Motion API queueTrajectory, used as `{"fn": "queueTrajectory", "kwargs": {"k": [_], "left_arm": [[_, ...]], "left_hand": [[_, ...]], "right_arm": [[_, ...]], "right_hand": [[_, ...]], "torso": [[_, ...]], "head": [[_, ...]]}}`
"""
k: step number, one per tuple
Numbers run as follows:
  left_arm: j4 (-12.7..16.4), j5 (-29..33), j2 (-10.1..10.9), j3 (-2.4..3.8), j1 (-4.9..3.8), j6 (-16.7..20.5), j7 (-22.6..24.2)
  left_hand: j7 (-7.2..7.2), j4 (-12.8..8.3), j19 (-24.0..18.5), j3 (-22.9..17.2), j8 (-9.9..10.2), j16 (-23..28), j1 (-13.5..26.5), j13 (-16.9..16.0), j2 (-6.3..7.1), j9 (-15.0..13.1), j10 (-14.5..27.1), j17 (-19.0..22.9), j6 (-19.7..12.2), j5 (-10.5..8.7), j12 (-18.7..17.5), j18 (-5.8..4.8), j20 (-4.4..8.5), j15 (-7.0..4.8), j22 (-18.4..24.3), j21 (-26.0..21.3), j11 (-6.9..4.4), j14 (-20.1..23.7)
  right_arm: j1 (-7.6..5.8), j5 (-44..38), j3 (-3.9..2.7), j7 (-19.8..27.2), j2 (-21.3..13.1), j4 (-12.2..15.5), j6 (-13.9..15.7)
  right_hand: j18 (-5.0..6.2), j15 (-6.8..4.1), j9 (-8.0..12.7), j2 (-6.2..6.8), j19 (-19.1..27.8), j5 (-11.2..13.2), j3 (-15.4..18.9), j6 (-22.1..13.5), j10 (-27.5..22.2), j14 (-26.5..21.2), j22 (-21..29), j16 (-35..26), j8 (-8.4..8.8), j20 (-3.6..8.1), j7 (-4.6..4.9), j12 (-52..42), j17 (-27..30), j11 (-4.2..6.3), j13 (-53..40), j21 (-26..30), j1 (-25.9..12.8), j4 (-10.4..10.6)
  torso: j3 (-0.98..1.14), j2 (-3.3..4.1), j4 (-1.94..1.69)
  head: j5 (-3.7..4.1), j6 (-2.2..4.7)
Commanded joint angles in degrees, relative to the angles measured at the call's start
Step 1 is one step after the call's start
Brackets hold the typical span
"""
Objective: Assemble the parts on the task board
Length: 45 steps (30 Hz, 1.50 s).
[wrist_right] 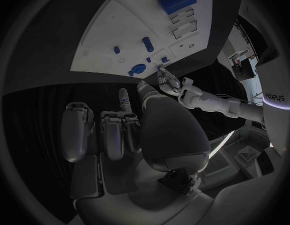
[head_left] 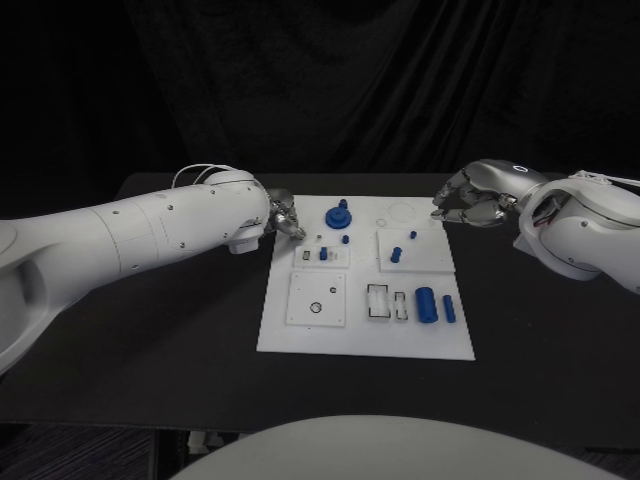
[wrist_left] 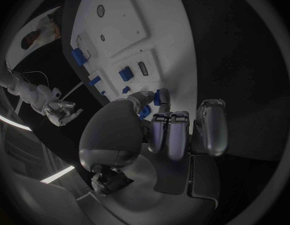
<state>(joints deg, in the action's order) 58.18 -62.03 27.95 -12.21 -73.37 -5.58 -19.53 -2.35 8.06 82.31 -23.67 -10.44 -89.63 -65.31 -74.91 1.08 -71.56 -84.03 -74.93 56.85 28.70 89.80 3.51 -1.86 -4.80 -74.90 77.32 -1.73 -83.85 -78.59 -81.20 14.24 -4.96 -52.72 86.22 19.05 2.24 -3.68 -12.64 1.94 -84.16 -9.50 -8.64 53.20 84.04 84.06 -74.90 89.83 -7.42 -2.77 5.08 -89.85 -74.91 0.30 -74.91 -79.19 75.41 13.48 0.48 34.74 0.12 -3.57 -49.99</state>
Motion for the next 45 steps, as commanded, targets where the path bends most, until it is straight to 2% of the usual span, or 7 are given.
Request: {"fn": "queueTrajectory", "kwargs": {"k": [1, 5, 11, 18, 31, 38, 45], "left_arm": [[2.3, -0.1, 1.2, 0.06, -0.81, 2.3, 1.1], [5.5, 1.7, 3.2, 0.05, -2.06, 1.8, 0.3], [9.5, 12.2, 5.9, 0.05, -4.06, -2.0, -3.5], [11.6, 16.3, 7.3, 0.04, -4.99, -5.0, -7.6], [13.3, 15.5, 6.9, 0.03, -4.83, -2.9, -9.8], [14.9, 10.3, 7.4, 0.03, -3.89, 1.2, -8.6], [15.7, 8.5, 7.5, 0.03, -2.52, 3.5, -7.8]], "left_hand": [[0.53, 0.0, 0.0, -0.6, -0.5, -0.4, 0.6, -15.1, 0.09, -0.2, -6.0, -15.1, 1.0, 0.34, 0.2, 0.04, 0.28, -0.18, -6.8, 0.1, -0.46, -6.2], [0.62, 0.2, 0.0, -0.8, -0.7, -0.4, 1.3, -15.1, 0.39, -0.3, -6.0, -15.1, 1.3, 0.14, 0.2, 0.04, 0.39, -0.29, -6.8, 0.1, -0.57, -6.2], [0.68, 0.5, 0.0, -1.0, -0.7, -0.4, 1.7, -15.1, 0.46, -0.4, -6.0, -15.1, 1.4, -0.37, 0.2, 0.04, 0.46, -0.35, -6.9, 0.0, -0.61, -6.2], [0.72, 0.4, 0.1, -1.0, -0.7, -0.4, 1.7, -15.1, 0.54, -0.4, -6.0, -15.1, 1.4, -0.40, 0.2, 0.00, 0.48, -0.36, -6.9, 0.2, -0.63, -6.2], [0.67, 0.0, -0.1, -1.7, -0.4, -0.4, 1.7, -15.0, 0.59, -0.4, -5.9, -15.1, 0.7, 0.32, 0.0, 0.13, 0.59, -0.45, -6.7, -0.4, -0.67, -6.2], [0.57, 0.0, -0.1, -1.8, -0.2, -0.3, 1.8, -14.9, 0.64, -0.4, -5.8, -15.0, 0.4, 0.47, -0.1, 0.14, 0.60, -0.43, -6.7, -0.4, -0.61, -6.1], [0.52, 0.0, 0.0, -2.1, 0.0, -0.3, 1.9, -14.9, 0.45, -0.4, -5.8, -15.0, 0.2, 0.56, -0.1, 0.11, 0.60, -0.41, -6.7, -0.4, -0.57, -6.1]], "right_arm": [[0.11, 0.0, -0.05, -1.3, -0.1, 0.0, -0.5], [0.11, 0.0, -0.04, -1.4, -0.2, 0.0, -0.6], [0.11, 0.0, -0.04, -1.6, -0.1, -0.2, -1.0], [0.32, 0.0, -0.04, -1.7, 0.0, -0.5, -1.2], [0.79, 0.0, -0.04, -1.7, -0.1, -0.4, -1.3], [0.83, 0.0, -0.04, -1.7, -0.1, -0.3, -1.3], [0.85, 0.0, -0.04, -1.7, -0.1, -0.4, -1.3]], "right_hand": [[0.38, 0.33, 0.0, -0.29, -0.4, -0.2, 0.0, 0.4, 6.0, 5.9, -11.6, 0.2, 0.10, -0.31, 0.05, -0.2, -15.1, -0.29, -15.1, 0.2, 0.3, -0.4], [0.38, 0.33, 0.0, -0.31, -0.4, -0.2, 0.0, 0.4, 6.0, 5.9, -11.6, 0.2, 0.11, -0.31, 0.03, -0.2, -15.1, -0.28, -15.1, 0.2, 0.4, -0.4], [0.40, 0.30, 0.0, -0.40, -0.4, -0.2, -0.1, 0.5, 6.0, 5.9, -11.6, 0.2, 0.13, -0.29, -0.07, -0.2, -15.1, -0.22, -15.1, 0.3, 0.6, -0.6], [0.41, 0.26, 0.0, -0.50, -0.4, -0.2, -0.2, 0.6, 6.0, 5.9, -11.6, 0.2, 0.12, -0.27, -0.16, -0.2, -15.1, -0.15, -15.1, 0.3, 0.7, -0.8], [0.43, 0.21, 0.0, -0.60, -0.3, -0.2, -0.3, 0.7, 6.0, 5.9, -11.6, 0.2, 0.14, -0.23, -0.24, -0.2, -15.1, -0.08, -15.1, 0.4, 1.0, -1.0], [0.43, 0.21, 0.0, -0.60, -0.3, -0.2, -0.3, 0.7, 6.0, 5.9, -11.6, 0.2, 0.14, -0.23, -0.24, -0.2, -15.1, -0.08, -15.1, 0.4, 1.0, -1.0], [0.43, 0.17, 0.0, -0.65, -0.3, -0.2, -0.4, 0.8, 6.0, 5.9, -11.6, 0.2, 0.16, -0.22, -0.28, -0.2, -15.1, -0.05, -15.1, 0.4, 1.1, -1.2]], "torso": [[0.00, 0.03, 0.09], [0.00, -0.01, 0.03], [0.03, -0.07, 0.00], [0.12, -0.17, -0.03], [0.28, -0.48, -0.21], [0.18, -0.33, -0.11], [0.23, -0.25, -0.14]], "head": [[-0.04, -0.01], [-0.05, -0.01], [-0.18, -0.01], [-0.43, -0.01], [-0.38, -0.01], [-0.51, -0.01], [-0.78, -0.01]]}}
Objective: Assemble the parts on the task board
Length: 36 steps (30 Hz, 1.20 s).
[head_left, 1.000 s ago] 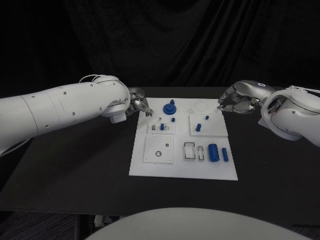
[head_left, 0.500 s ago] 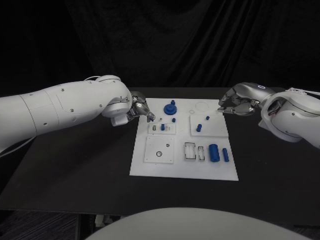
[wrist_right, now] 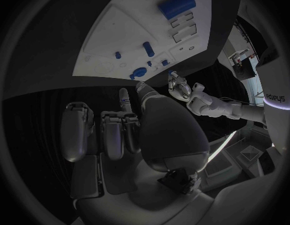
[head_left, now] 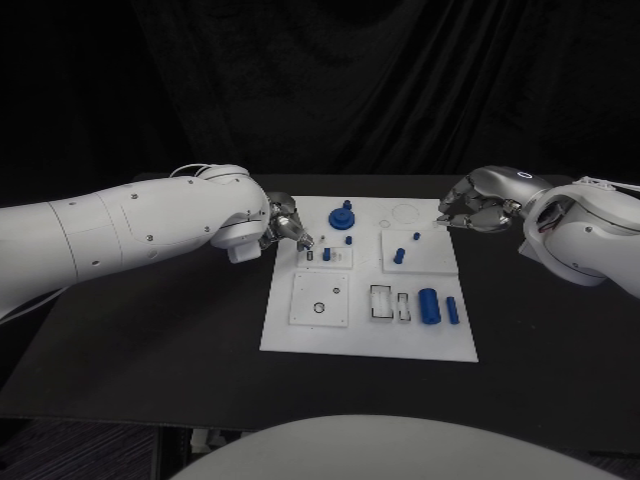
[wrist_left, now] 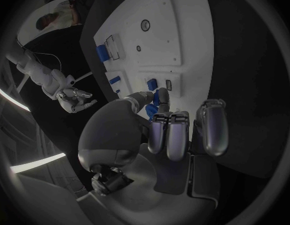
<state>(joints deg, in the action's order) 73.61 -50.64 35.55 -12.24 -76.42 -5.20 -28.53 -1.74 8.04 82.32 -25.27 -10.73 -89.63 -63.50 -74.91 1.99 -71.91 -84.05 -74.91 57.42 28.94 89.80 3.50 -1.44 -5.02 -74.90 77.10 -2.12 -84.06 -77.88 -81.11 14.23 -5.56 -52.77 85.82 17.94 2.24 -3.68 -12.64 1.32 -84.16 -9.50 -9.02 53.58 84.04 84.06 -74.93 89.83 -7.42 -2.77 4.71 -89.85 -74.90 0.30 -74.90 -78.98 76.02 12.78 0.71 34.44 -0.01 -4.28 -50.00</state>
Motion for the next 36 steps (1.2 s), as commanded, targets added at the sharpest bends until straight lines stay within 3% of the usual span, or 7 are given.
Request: {"fn": "queueTrajectory", "kwargs": {"k": [1, 8, 22, 36], "left_arm": [[0.3, -3.2, -0.1, 0.05, 0.69, 3.3, 1.3], [0.6, -7.2, -0.1, 0.05, 2.22, 6.2, 2.7], [-0.2, -8.6, -0.7, 0.05, 4.10, 7.8, 4.8], [-1.8, -8.6, -1.6, 0.05, 5.22, 7.3, 5.7]], "left_hand": [[-0.11, 0.0, 0.0, -0.6, 0.3, -0.3, 0.0, -14.9, -0.49, 0.0, -5.8, -15.0, -0.4, 0.36, -0.1, 0.12, 0.18, -0.19, -6.7, -0.2, -0.16, -5.9], [-0.12, 0.0, 0.0, -0.6, 0.3, -0.3, 0.0, -14.9, -0.50, 0.0, -5.8, -15.0, -0.5, 0.37, 0.0, 0.12, 0.17, -0.19, -6.7, -0.2, -0.16, -5.9], [-0.12, -0.1, 0.1, -0.6, 0.3, -0.4, 0.0, -15.0, -0.49, 0.0, -5.8, -15.1, -0.5, 0.37, 0.0, 0.09, 0.17, -0.19, -6.8, -0.1, -0.16, -5.9], [-0.16, 0.0, 0.1, -0.6, 0.2, -0.4, 0.2, -14.9, -0.56, -0.1, -5.8, -15.1, -0.3, 0.00, -0.1, 0.11, 0.17, -0.17, -6.8, -0.2, -0.13, -5.9]], "right_arm": [[0.15, 0.0, -0.03, -1.1, 0.0, 0.0, -0.2], [0.15, 0.0, -0.03, -1.1, -0.2, 0.2, -0.3], [0.16, 0.0, -0.03, -1.1, -0.3, 0.3, -0.4], [0.17, 0.0, -0.03, -1.2, -0.4, 0.4, -0.6]], "right_hand": [[0.43, 0.17, 0.0, -0.03, -0.3, -0.2, 0.0, 0.4, 6.0, 5.9, -11.6, 0.2, 0.16, -0.21, 0.10, -0.1, -15.1, -0.05, -15.1, 0.2, 0.5, -0.5], [0.43, 0.17, 0.0, -0.03, -0.3, -0.2, 0.0, 0.4, 6.0, 5.9, -11.6, 0.2, 0.16, -0.21, 0.10, -0.1, -15.1, -0.05, -15.1, 0.2, 0.5, -0.5], [0.45, 0.14, 0.0, -0.12, -0.3, -0.2, -0.1, 0.5, 6.0, 5.9, -11.5, 0.2, 0.18, -0.18, 0.06, -0.1, -15.1, -0.01, -15.1, 0.3, 0.6, -0.6], [0.46, 0.12, 0.0, -0.18, -0.2, -0.2, -0.1, 0.5, 6.0, 5.9, -11.5, 0.2, 0.20, -0.17, 0.05, -0.1, -15.1, 0.01, -15.1, 0.3, 0.7, -0.7]], "torso": [[0.00, 0.06, 0.00], [0.06, -0.13, -0.07], [0.04, -0.07, -0.08], [0.04, -0.11, -0.18]], "head": [[-0.02, 0.00], [0.01, 0.00], [-0.34, 0.00], [-0.30, 0.00]]}}
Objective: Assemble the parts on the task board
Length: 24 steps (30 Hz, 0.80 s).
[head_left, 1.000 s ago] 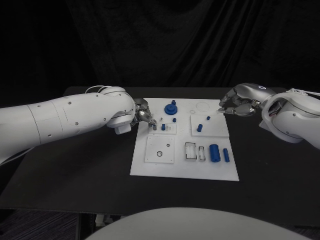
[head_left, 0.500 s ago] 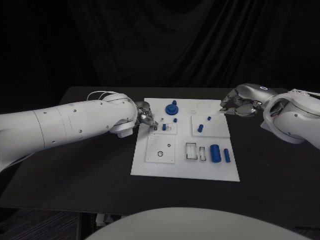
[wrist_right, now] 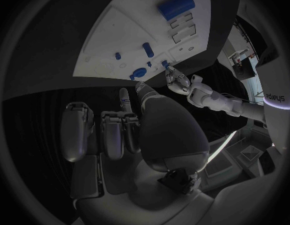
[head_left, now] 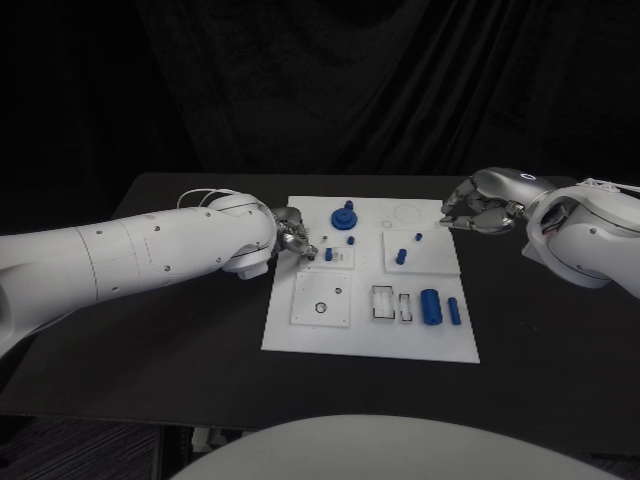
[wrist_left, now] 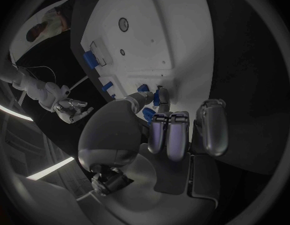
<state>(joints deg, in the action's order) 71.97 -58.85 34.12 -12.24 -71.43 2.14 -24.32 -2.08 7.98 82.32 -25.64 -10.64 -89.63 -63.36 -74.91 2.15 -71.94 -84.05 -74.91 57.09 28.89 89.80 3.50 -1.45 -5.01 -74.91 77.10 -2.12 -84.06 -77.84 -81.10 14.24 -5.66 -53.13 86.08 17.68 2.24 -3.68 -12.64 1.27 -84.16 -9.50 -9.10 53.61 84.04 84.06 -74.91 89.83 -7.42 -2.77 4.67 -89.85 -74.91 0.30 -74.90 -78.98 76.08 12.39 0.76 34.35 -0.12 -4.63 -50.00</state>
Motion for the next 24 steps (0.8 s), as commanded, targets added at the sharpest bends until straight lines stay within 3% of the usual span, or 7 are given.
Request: {"fn": "queueTrajectory", "kwargs": {"k": [1, 24], "left_arm": [[-0.3, -0.4, -0.2, 0.05, 0.29, -0.1, 1.5], [0.7, -0.4, 0.5, 0.05, 0.73, 0.7, 1.2]], "left_hand": [[0.19, 0.1, 0.1, -0.3, 0.1, -0.4, 0.0, -14.9, -0.72, 0.0, -5.8, -15.1, 0.0, 0.04, -0.1, 0.10, 0.18, -0.18, -6.7, -0.2, -0.13, -5.9], [0.23, 0.0, 0.0, -0.4, 0.1, -0.2, 0.0, -14.8, -0.85, -0.1, -5.7, -14.9, 0.1, -0.09, -0.3, 0.14, 0.17, -0.17, -6.7, -0.3, -0.14, -5.9]], "right_arm": [[0.13, -0.1, -0.05, -1.1, -0.1, 0.1, -0.3], [0.20, -0.1, -0.05, -1.1, -0.2, 0.1, -0.4]], "right_hand": [[0.46, 0.12, 0.0, -0.12, -0.2, -0.2, -0.1, 0.5, 6.0, 5.9, -11.5, 0.2, 0.20, -0.17, 0.08, -0.1, -15.1, 0.01, -15.1, 0.3, 0.7, -0.3], [0.48, 0.06, 0.0, -0.42, -0.2, -0.2, -0.3, 0.5, 6.0, 5.9, -11.5, 0.2, 0.30, -0.11, 0.05, -0.1, -15.1, 0.06, -15.1, 0.4, 0.9, -0.7]], "torso": [[-0.01, -0.01, 0.04], [-0.01, -0.01, 0.08]], "head": [[-0.05, 0.00], [0.04, 0.00]]}}
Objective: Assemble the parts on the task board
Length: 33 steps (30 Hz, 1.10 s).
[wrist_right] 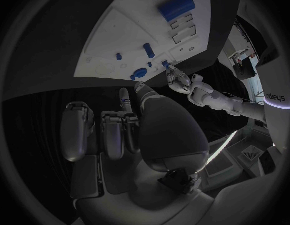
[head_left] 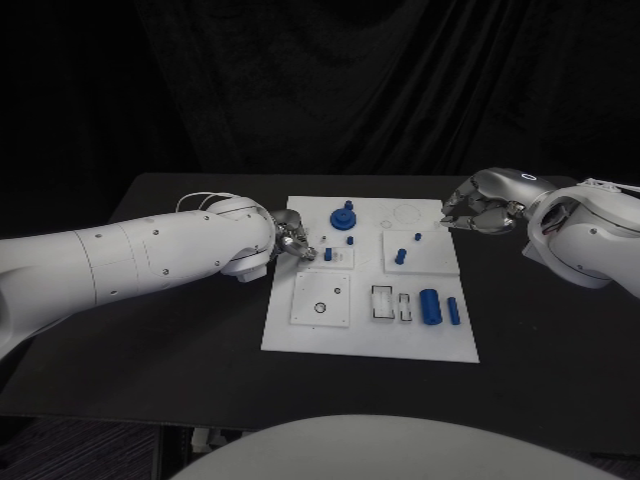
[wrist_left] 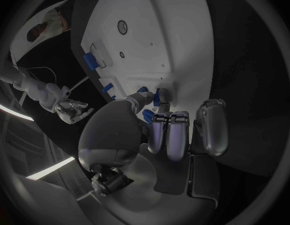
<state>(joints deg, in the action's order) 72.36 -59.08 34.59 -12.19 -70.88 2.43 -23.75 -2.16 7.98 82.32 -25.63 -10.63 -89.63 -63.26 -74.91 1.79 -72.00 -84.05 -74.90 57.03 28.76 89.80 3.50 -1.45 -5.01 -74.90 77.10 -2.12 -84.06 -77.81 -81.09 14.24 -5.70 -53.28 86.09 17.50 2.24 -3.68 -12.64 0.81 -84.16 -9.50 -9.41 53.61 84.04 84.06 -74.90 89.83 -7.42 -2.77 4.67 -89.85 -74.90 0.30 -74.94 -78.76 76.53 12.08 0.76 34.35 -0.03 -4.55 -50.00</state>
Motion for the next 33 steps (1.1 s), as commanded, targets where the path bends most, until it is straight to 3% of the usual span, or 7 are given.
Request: {"fn": "queueTrajectory", "kwargs": {"k": [1, 33], "left_arm": [[0.3, -0.2, 0.0, 0.01, 0.18, 0.4, 0.6], [1.6, -0.2, 1.0, 0.01, 0.18, -1.2, -0.5]], "left_hand": [[0.31, 0.0, -0.1, -0.4, 0.0, -0.1, 0.0, -14.7, -0.50, -0.1, -5.6, -14.7, 0.2, 0.07, -0.4, 0.17, 0.17, -0.16, -6.6, -0.4, -0.14, -5.8], [0.30, 0.1, -0.2, -0.5, 0.0, 0.2, 0.1, -14.4, -0.55, -0.1, -5.3, -14.3, 0.3, 0.21, -0.9, 0.23, 0.16, -0.16, -6.5, -0.7, -0.13, -5.6]], "right_arm": [[0.18, -0.1, -0.04, -1.1, -0.1, 0.1, -0.3], [0.32, -0.1, -0.04, -1.5, -0.1, 0.1, -1.0]], "right_hand": [[0.50, 0.06, 0.0, 0.01, -0.2, -0.2, 0.0, 0.5, 6.0, 5.9, -11.5, 0.2, 0.32, -0.11, 0.04, -0.2, -15.1, 0.07, -15.1, 0.3, 0.5, -0.4], [0.62, 0.00, 0.1, -0.29, 0.1, -0.2, -0.4, 0.5, 6.0, 5.9, -11.3, 0.2, 0.51, -0.03, -0.03, -0.2, -15.1, 0.13, -15.1, 0.9, 1.2, -1.2]], "torso": [[-0.01, -0.02, -0.01], [0.00, -0.02, -0.07]], "head": [[-0.03, 0.00], [-0.07, 0.00]]}}
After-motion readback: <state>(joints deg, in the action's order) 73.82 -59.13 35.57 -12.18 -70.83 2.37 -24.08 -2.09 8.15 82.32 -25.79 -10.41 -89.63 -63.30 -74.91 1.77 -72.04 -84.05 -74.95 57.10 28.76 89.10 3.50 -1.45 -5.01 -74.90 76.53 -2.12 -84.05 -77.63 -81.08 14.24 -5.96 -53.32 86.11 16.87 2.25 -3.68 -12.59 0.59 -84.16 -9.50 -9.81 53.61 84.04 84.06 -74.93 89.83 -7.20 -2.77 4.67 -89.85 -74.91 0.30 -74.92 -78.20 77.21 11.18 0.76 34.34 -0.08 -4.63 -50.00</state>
